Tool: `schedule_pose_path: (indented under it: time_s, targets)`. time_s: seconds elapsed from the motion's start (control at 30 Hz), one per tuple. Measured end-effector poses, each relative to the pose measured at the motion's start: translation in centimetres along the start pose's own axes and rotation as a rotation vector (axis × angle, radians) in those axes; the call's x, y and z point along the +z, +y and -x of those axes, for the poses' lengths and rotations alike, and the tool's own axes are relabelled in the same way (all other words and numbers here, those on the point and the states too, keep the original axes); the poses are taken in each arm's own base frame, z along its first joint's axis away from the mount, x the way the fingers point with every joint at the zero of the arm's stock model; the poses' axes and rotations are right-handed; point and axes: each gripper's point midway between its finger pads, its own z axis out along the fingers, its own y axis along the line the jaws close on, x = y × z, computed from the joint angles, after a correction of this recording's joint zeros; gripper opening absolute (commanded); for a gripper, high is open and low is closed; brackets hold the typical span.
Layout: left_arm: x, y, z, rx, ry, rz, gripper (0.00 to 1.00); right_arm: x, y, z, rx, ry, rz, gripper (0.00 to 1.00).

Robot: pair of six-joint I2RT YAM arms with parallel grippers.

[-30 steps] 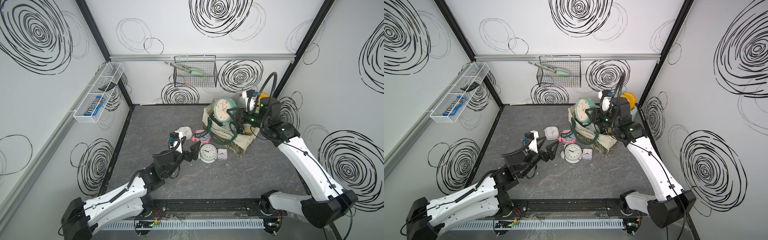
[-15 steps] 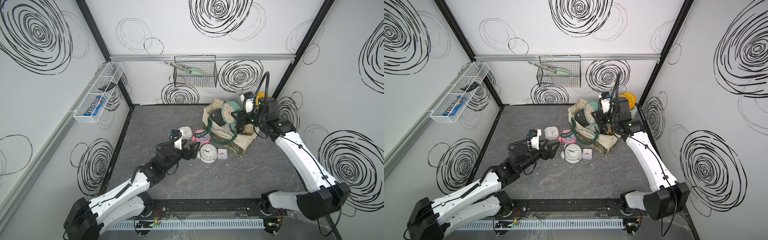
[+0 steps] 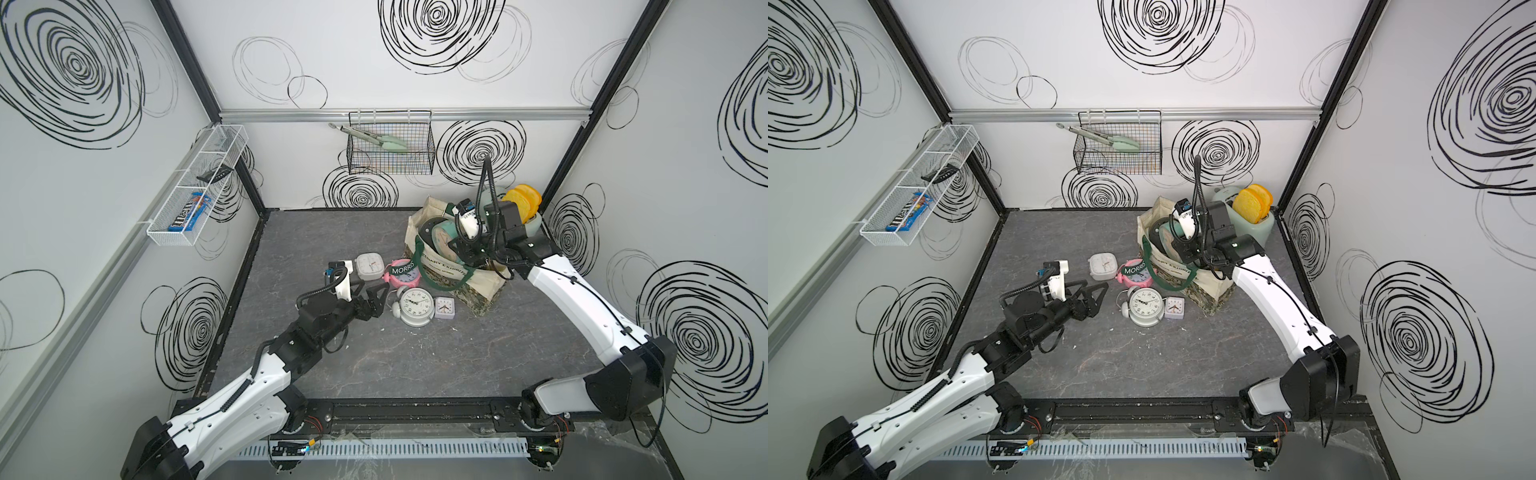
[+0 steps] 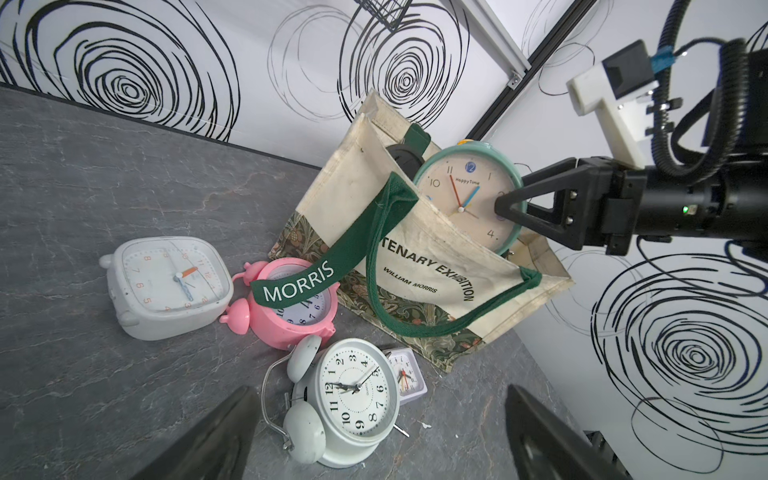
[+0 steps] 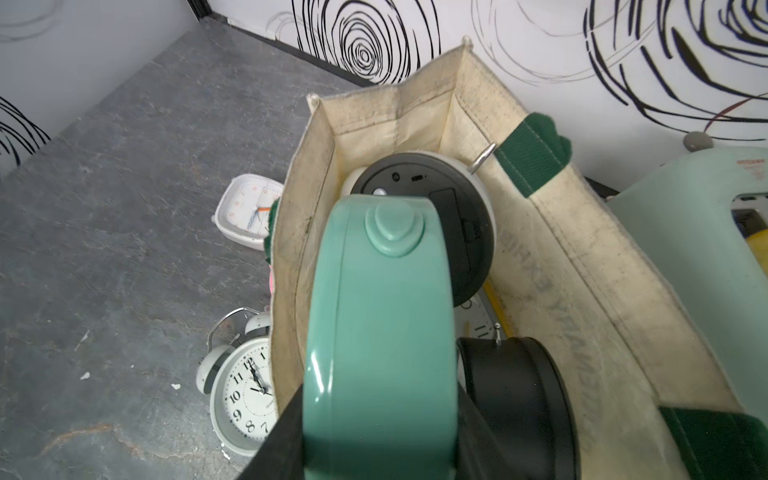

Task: Put the alarm clock into the canvas bag
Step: Place the alarm at the canvas bag, then pick up the canvas bag from the center of the board.

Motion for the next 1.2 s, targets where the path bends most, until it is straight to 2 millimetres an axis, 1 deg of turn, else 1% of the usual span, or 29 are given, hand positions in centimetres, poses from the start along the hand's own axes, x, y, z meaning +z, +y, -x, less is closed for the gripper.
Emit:
schedule_pose_path:
  time_s: [0.13,0.17,0.2,0.23,0.3,0.4,0.5,0.57,0.63,0.67,0.8,0.9,0.97,1.03,1.2]
  targets:
    - [0.5,0.3,-0.4,0.014,0.028,0.019,0.96,0.5,0.0,-0.6,-0.031,0.019,0.000,0.11]
    - [0.8,0.3,-0.4,0.019,0.038,0.027,0.96,0.7,0.1,-0.8,-0.038,0.023,0.003,0.16]
    - [1.1,0.2,-0.3,0.024,0.047,0.033,0.96,0.8,0.1,-1.0,-0.043,0.027,0.005,0.29]
    - [1.4,0.1,-0.2,0.030,0.057,0.038,0.96,0.9,0.1,-1.2,-0.049,0.032,0.007,0.40]
    - [2.1,-0.5,0.4,0.042,0.064,0.037,0.96,1.3,0.2,-1.4,-0.053,0.041,0.012,0.51]
    - [3.2,-1.6,1.2,0.053,0.072,0.031,0.96,1.8,0.0,-1.6,-0.039,0.048,0.019,0.64]
    - [4.4,-2.2,1.6,0.057,0.093,0.035,0.96,1.6,-0.3,-0.9,-0.007,0.024,0.031,0.76]
    - [5.3,-2.6,1.7,0.059,0.116,0.044,0.96,1.2,-0.7,0.0,0.025,-0.006,0.035,0.79]
    - [6.3,-3.0,1.9,0.061,0.136,0.053,0.96,0.5,-1.9,1.4,0.075,-0.053,0.034,0.87]
    - [6.8,-3.1,1.8,0.061,0.147,0.058,0.96,0.1,-2.6,2.0,0.100,-0.075,0.023,0.87]
    - [8.9,-3.6,1.9,0.056,0.185,0.075,0.96,-1.9,-6.7,4.0,0.203,-0.148,-0.092,0.86]
    - [10.6,-3.9,1.9,0.028,0.209,0.091,0.96,-3.3,-10.0,4.6,0.264,-0.177,-0.208,0.86]
    - [11.7,-3.9,1.9,-0.004,0.218,0.104,0.98,-3.8,-11.7,4.2,0.300,-0.174,-0.263,0.86]
    - [12.9,-3.7,1.8,-0.041,0.235,0.130,1.00,-3.7,-13.3,3.2,0.330,-0.148,-0.306,0.87]
    - [15.3,-3.2,2.0,-0.117,0.245,0.190,0.94,-1.8,-15.6,0.9,0.369,-0.073,-0.343,0.90]
